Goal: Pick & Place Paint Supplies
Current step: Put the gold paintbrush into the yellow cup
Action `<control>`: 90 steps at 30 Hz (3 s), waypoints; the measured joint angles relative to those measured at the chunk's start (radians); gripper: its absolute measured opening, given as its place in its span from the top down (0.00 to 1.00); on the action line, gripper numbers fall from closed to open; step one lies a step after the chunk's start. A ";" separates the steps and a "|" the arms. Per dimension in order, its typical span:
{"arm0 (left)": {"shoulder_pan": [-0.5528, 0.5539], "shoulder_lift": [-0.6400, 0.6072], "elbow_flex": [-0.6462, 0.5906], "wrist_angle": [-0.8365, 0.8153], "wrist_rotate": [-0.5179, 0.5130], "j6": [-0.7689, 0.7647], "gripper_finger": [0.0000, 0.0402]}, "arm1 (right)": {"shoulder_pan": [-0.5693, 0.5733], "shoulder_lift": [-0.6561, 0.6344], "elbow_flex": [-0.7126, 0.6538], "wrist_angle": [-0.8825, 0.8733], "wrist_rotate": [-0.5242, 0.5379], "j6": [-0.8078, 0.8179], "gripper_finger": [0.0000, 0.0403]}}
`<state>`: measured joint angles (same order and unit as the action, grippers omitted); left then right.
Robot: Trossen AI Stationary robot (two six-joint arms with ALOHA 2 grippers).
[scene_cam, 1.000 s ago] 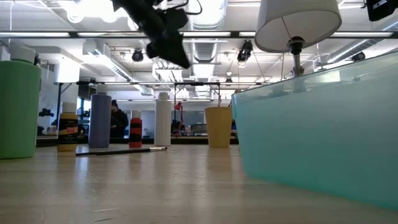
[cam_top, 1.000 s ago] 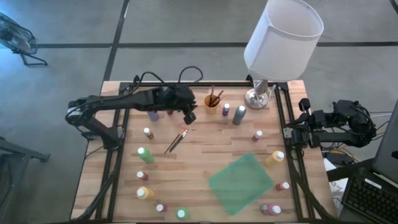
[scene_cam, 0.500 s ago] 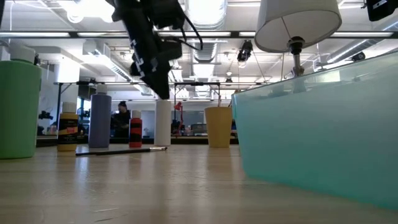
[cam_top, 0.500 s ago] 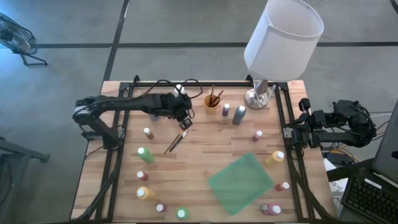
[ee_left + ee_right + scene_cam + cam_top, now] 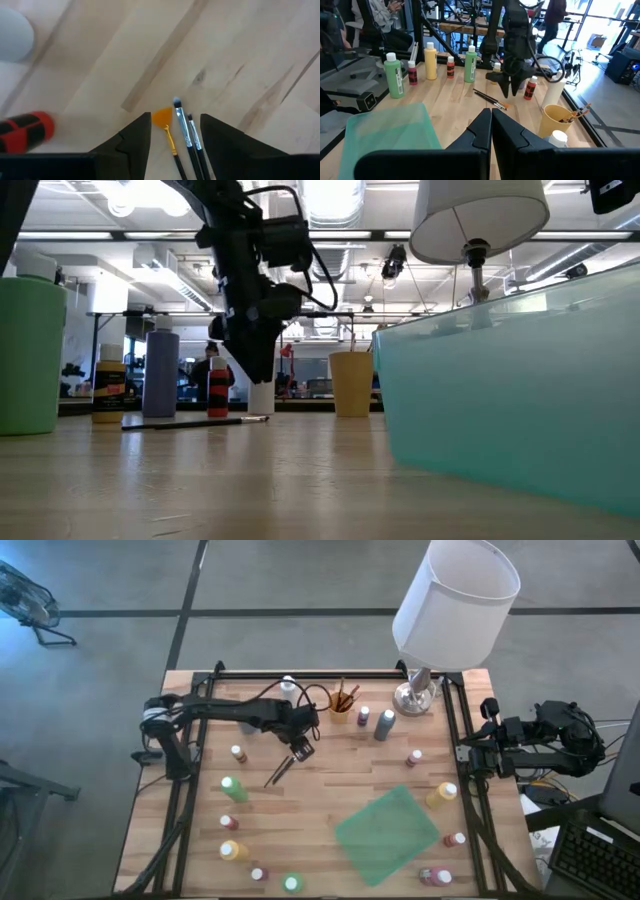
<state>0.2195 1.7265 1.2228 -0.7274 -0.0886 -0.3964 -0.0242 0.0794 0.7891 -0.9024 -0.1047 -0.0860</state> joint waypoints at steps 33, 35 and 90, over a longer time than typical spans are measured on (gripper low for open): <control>0.000 0.056 -0.015 0.001 -0.099 -0.129 0.59 | 0.000 0.000 0.000 0.000 0.000 0.000 0.98; 0.000 0.073 -0.017 0.001 -0.097 -0.129 0.59 | 0.000 0.000 0.000 0.000 0.000 0.000 0.98; 0.001 0.131 -0.035 0.047 -0.033 -0.068 0.99 | 0.000 0.000 0.000 0.000 0.000 0.000 0.98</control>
<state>0.2207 1.8573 1.1882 -0.6801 -0.1219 -0.4646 -0.0242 0.0792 0.7891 -0.9024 -0.1047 -0.0861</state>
